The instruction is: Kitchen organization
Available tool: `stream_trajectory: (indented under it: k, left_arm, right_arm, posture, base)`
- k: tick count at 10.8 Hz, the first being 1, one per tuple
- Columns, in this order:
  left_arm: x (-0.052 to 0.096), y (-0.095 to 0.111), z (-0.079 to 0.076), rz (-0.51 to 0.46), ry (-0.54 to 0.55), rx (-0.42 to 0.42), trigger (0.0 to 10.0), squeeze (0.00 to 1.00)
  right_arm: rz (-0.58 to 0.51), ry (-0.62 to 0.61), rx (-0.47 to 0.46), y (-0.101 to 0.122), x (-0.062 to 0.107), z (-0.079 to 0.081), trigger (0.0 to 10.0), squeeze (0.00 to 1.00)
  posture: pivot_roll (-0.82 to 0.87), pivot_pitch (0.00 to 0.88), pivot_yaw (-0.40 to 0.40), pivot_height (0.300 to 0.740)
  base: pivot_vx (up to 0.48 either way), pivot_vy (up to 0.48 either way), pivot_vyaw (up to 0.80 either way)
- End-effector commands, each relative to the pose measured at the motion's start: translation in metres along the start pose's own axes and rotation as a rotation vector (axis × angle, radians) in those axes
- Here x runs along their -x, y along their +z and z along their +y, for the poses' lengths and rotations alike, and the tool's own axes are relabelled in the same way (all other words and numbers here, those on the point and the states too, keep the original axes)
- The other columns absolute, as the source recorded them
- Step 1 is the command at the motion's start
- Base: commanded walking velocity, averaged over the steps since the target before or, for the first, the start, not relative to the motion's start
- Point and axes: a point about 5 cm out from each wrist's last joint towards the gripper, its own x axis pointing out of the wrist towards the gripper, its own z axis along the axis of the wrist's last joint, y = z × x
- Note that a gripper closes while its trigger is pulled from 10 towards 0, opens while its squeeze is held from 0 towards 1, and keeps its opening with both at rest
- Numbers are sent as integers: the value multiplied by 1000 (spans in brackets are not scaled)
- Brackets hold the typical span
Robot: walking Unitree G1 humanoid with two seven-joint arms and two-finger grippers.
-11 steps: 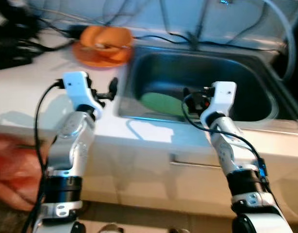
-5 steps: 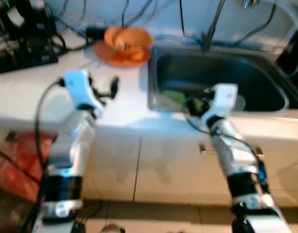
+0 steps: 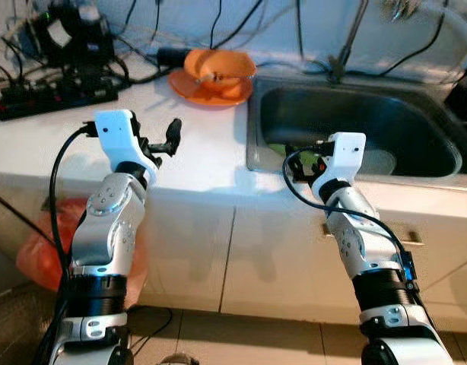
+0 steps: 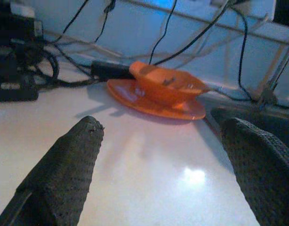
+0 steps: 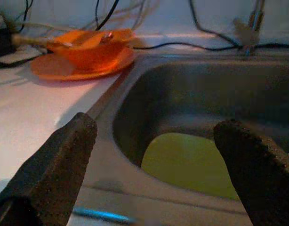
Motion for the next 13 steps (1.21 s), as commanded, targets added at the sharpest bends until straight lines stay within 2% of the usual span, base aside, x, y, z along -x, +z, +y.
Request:
stream_trajectory:
  k: [1, 10, 13]
  left_arm:
    - [-1, 1, -4, -4, -15, -6, 10000, 0]
    - [-1, 2, -7, -2, -40, -14, 10000, 0]
    - [-1, 3, -6, -9, -26, -23, 10000, 0]
  right_arm:
    - [-16, -9, 6, 6, -1, -3, 10000, 196]
    - [-18, 1, 5, 6, -2, -1, 10000, 180]
    - [-13, 6, 2, 6, -1, -1, 10000, 118]
  posture:
    - [129, 59, -44, 740]
    - [133, 57, -42, 740]
    - [132, 57, -38, 740]
  base:
    - [424, 0, 0]
    - [416, 0, 0]
    - [0, 0, 0]
